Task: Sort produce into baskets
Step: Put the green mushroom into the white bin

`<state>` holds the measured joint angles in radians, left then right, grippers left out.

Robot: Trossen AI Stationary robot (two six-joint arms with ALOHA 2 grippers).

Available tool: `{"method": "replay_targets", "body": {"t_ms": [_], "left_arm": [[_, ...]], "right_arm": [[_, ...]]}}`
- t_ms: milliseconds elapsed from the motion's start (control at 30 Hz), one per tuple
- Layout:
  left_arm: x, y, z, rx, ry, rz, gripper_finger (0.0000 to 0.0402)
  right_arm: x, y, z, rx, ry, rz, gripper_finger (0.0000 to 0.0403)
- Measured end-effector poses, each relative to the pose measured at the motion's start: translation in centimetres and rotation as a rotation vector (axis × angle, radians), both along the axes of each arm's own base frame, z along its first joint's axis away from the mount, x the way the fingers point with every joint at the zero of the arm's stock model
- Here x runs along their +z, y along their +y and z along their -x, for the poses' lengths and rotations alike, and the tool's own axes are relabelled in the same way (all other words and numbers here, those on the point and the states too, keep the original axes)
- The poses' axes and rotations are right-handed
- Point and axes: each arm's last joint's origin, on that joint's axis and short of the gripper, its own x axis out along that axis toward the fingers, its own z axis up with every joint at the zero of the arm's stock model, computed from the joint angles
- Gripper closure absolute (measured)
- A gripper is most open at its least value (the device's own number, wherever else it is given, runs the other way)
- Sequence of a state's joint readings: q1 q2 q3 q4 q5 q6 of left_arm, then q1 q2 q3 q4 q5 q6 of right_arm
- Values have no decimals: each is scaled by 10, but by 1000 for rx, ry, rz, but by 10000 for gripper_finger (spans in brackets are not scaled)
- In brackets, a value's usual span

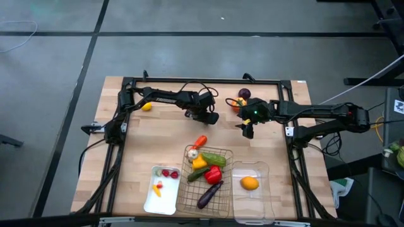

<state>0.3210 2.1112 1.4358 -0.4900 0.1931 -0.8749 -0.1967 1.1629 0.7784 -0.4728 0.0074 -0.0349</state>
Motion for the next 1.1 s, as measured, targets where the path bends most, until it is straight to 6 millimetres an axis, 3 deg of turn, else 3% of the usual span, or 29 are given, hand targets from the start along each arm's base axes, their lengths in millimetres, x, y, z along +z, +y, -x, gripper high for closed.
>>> {"method": "replay_targets", "body": {"t_ms": [500,833,1100], "left_arm": [[21,5,4,-112,-75,-13,289],[91,1,30,-291,-171,-148,288],[149,-51,77,-420,-78,-100,288]], "right_arm": [[0,0,0,-2,1,-2,145],[0,0,0,-2,0,-2,145],[0,0,0,-2,-2,-2,145]]}}
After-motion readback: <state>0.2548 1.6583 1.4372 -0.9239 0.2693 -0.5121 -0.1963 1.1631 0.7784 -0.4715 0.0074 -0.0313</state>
